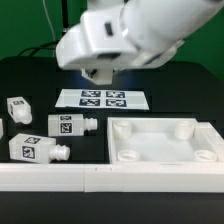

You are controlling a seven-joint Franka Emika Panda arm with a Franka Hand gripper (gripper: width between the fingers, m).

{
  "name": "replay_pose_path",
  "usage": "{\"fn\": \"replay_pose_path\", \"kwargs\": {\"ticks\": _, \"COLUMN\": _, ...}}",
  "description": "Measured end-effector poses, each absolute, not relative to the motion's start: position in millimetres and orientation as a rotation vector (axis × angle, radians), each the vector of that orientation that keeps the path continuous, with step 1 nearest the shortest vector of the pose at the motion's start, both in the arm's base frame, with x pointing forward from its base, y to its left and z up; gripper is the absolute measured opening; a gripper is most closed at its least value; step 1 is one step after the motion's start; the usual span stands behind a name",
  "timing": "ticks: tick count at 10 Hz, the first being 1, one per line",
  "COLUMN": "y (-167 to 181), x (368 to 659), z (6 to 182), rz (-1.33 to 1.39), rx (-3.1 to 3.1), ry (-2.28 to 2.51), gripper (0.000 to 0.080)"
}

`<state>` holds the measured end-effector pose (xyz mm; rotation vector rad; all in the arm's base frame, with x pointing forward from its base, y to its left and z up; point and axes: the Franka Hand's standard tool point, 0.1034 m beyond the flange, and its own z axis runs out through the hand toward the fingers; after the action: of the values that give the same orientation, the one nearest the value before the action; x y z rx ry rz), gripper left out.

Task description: Assemble one leg

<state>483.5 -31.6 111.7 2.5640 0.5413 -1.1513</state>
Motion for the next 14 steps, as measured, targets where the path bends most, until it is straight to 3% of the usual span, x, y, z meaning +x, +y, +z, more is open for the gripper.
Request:
{"fn": "replay_pose_path", "kwargs": {"ticks": 1, "y": -41, "x": 496, "z": 122.0, "rz": -1.100, "rx": 2.601, "ry": 0.501, "gripper": 0.0284}}
{"fn": "replay_pose_path", "kwargs": {"ticks": 3, "y": -67, "x": 494, "z": 109.5, "rz": -1.014, "rx": 2.663, "ry": 0.449, "gripper": 0.0284}}
{"fn": "replay_pose_path", "kwargs": {"ticks": 5, "y": -62, "x": 501, "z": 111.2, "rz": -0.848, "rx": 2.728, "ry": 0.487, "gripper": 0.0284}}
{"fn": "replay_pose_path", "kwargs": {"ticks": 6, "y": -43, "x": 500, "z": 108.3, "rz": -0.823, "rx": 2.802, "ry": 0.314, "gripper": 0.0284}}
{"fn": "replay_pose_path", "kwargs": {"ticks": 9, "y": 24, "x": 553, "z": 154.5, "rz": -0.649, "rx": 3.040, "ry": -0.072, "gripper": 0.0284}}
{"fn": "replay_pose_path", "kwargs": {"ticks": 11, "y": 48, "x": 582, "z": 188.0, "rz": -0.452, "rx": 3.095, "ry": -0.138, "gripper": 0.0285}}
{"fn": "replay_pose_path", "kwargs": {"ticks": 14, "y": 49, "x": 590, "z": 190.4, "rz": -0.197, "rx": 3.139, "ry": -0.130, "gripper": 0.0285}}
